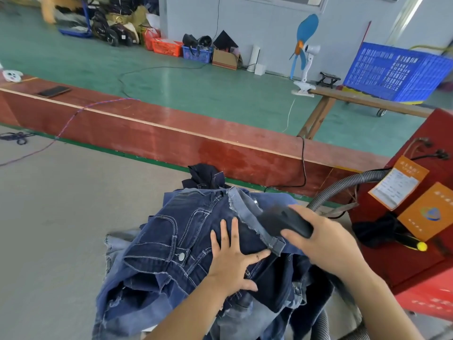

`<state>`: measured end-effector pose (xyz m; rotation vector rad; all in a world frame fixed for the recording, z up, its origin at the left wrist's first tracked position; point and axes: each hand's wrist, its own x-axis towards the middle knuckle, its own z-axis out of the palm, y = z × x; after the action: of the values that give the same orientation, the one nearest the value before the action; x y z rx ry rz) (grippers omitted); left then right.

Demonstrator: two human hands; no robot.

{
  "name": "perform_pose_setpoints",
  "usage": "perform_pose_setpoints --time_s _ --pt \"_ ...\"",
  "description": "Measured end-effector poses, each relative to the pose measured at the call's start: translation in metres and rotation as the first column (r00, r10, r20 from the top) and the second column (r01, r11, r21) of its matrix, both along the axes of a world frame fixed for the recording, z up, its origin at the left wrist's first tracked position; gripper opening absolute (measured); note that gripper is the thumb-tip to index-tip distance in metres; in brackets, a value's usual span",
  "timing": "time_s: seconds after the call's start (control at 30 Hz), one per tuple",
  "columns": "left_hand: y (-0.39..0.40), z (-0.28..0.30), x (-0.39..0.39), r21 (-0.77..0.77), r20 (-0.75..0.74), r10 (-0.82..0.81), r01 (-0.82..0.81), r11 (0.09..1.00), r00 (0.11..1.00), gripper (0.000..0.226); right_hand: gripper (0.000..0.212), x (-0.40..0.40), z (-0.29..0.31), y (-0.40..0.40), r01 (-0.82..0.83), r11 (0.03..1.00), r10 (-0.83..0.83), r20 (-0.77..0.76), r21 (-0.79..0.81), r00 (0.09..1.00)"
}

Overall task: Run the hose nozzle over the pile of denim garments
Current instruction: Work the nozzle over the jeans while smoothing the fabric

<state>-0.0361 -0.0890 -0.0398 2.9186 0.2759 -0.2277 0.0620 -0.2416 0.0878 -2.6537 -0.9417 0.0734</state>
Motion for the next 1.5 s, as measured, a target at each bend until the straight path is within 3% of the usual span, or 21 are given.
perform_pose_setpoints --time_s 0.13,0.27,0.53,0.8,1.0,1.1,1.2,1.37,1.43,1.5 --pt "0.001 0.000 0.000 0.019 -0.017 -0.002 0.002 1.000 1.000 0.079 0.050 -0.012 -0.018 -0.001 -0.070 0.962 0.098 0.094 -0.265 0.991" --pt "0.001 -0.002 0.001 0.009 -0.005 0.002 -0.002 1.000 1.000 0.075 0.049 -0.010 -0.028 0.007 -0.086 0.941 0.121 0.090 -0.328 0.989" --pt "0.002 0.001 0.003 -0.001 -0.050 -0.013 0.013 1.000 0.999 0.078 0.051 -0.011 -0.044 0.039 -0.061 0.960 0.094 0.109 -0.275 0.990" --pt "0.010 0.035 0.015 -0.040 -0.357 -0.010 -0.004 0.999 0.934 0.082 0.049 -0.005 -0.041 0.057 -0.063 0.975 0.072 0.036 -0.212 0.997" --pt "-0.009 0.020 0.003 0.044 -0.245 0.183 -0.178 0.983 0.952 0.077 0.045 -0.001 -0.035 0.059 -0.071 0.976 0.071 -0.007 -0.206 0.997" --pt "-0.010 0.018 0.001 0.041 -0.252 0.190 -0.186 0.982 0.949 0.078 0.043 -0.003 -0.036 0.066 -0.045 0.976 0.049 0.016 -0.214 0.999" --pt "-0.008 0.021 0.002 0.059 -0.281 0.166 -0.156 0.986 0.945 0.080 0.046 -0.011 -0.034 0.077 -0.017 0.995 0.021 0.048 -0.098 0.999" --pt "-0.004 0.018 -0.002 0.039 -0.227 0.130 -0.124 0.991 0.965 0.082 0.054 -0.006 0.007 0.077 -0.015 0.949 0.012 0.012 0.316 1.000" --pt "-0.003 0.018 -0.003 0.021 -0.211 0.121 -0.119 0.993 0.970 0.081 0.051 -0.002 0.019 0.060 -0.003 0.933 -0.008 0.028 0.359 1.000" --pt "-0.004 0.019 -0.004 0.012 -0.204 0.117 -0.117 0.993 0.972 0.080 0.050 0.000 0.021 0.042 0.002 0.960 -0.005 0.010 0.281 1.000"
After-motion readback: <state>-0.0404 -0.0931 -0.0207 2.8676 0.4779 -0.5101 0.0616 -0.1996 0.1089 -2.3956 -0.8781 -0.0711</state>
